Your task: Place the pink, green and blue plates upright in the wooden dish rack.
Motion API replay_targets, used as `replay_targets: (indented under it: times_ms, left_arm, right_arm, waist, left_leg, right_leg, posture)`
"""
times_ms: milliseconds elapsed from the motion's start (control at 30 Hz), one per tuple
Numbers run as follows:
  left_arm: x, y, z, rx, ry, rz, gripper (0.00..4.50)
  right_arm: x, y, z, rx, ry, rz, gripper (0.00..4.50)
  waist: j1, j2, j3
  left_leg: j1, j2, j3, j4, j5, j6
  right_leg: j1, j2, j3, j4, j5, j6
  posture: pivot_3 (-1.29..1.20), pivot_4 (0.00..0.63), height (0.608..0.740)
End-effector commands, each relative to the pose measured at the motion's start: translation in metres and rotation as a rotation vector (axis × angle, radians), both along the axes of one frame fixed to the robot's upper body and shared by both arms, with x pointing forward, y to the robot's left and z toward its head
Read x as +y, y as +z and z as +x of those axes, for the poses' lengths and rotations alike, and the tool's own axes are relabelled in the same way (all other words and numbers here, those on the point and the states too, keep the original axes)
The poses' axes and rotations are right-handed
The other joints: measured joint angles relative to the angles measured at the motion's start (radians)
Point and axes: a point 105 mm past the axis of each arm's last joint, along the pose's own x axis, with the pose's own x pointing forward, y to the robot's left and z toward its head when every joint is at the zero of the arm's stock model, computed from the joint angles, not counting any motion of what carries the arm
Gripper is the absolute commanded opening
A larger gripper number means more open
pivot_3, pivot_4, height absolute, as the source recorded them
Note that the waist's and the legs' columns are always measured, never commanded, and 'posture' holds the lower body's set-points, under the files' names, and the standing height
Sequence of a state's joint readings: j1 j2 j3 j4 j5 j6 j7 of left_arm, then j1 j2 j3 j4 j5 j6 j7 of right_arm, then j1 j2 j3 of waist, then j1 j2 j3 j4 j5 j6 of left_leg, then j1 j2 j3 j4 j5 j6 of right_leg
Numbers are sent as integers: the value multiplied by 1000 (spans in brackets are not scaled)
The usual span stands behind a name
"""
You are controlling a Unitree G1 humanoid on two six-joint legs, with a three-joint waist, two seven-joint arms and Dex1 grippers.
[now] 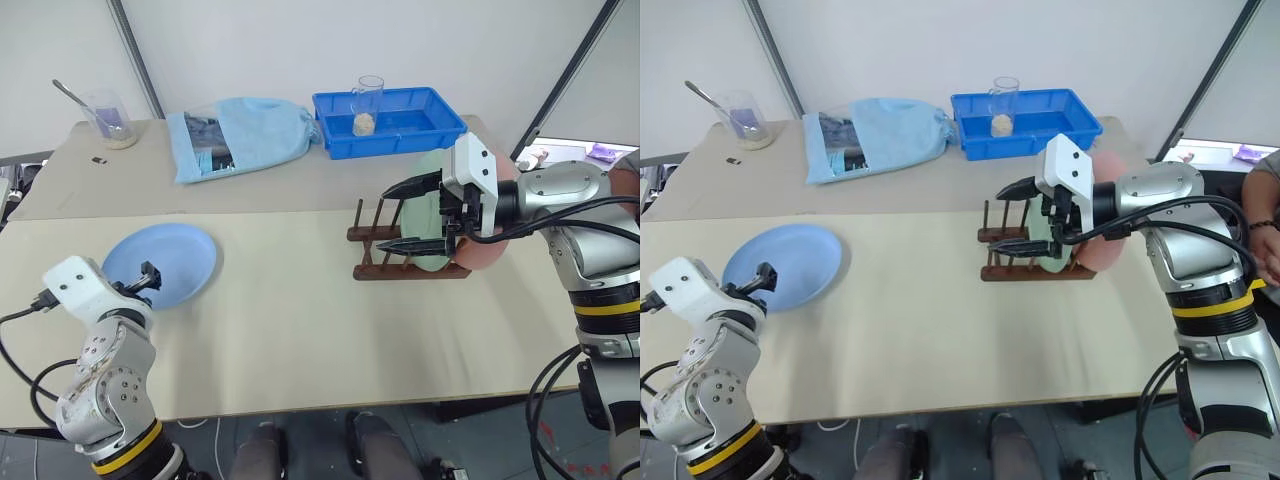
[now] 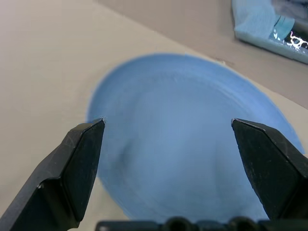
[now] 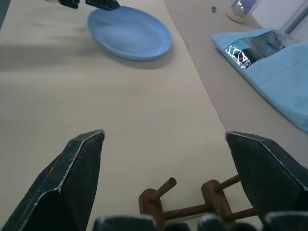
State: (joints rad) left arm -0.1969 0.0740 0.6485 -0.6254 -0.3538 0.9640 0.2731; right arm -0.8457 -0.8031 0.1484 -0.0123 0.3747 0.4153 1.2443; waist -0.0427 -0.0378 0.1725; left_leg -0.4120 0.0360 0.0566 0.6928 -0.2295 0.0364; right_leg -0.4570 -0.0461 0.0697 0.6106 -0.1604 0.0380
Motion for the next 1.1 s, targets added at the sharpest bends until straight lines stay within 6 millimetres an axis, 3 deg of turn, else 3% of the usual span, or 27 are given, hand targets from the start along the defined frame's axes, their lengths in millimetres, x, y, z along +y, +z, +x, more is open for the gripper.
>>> replay_targets:
  times_ms: [33, 333, 567, 667, 900, 933, 1100]
  left_arm:
    - [5, 8, -8, -50, 87, -35, 4500]
    - [-15, -18, 9, 44, 79, -239, 4500]
    - [-16, -33, 9, 114, 132, -305, 4500]
    - [-16, -31, 12, 109, 124, -302, 3668]
    - [-9, -19, 23, 76, 101, -253, 363]
    - [-9, -16, 25, 67, 89, -233, 54]
    - [-24, 9, 40, 0, -16, -169, 54]
  right_arm:
    - [0, 13, -5, -42, 22, 13, 4458]
    - [9, 15, -5, -55, 59, 6, 4458]
    - [8, 16, -5, -64, 56, 1, 4458]
    - [8, 16, -5, -66, 54, 2, 4500]
    - [10, 14, -5, -88, 60, -7, 4500]
    - [10, 13, -4, -98, 57, -11, 4500]
    - [19, 12, -1, -156, 66, -23, 4500]
  waist:
    - [1, 0, 0]
    - [3, -4, 1]
    - [-2, -5, 2]
    - [-1, -5, 2]
    - [0, -6, 2]
    - [0, -6, 2]
    - [0, -6, 2]
  left_leg:
    - [0, 0, 0, 0, 0, 0]
    - [-1, -1, -1, 1, 0, 0]
    - [-1, 0, -1, -1, 0, 0]
    - [-1, 0, -1, -1, 0, 0]
    - [-1, 0, -1, 0, 0, 0]
    - [-1, 0, -1, 0, 0, 0]
    - [-1, 0, -1, -1, 0, 0]
  right_leg:
    - [0, 0, 0, 0, 0, 0]
    - [0, 0, 0, 0, 0, 0]
    - [0, 1, 0, -1, 2, 4]
    - [0, 1, 0, 0, 2, 3]
    - [0, 1, 0, 0, 0, 0]
    - [0, 1, 0, 0, 0, 0]
    - [0, 1, 0, 0, 2, 3]
  posture:
    - [0, 150, 720]
    - [0, 150, 720]
    - [0, 150, 720]
    - [0, 150, 720]
    - [0, 150, 720]
    - [0, 150, 720]
    - [0, 150, 720]
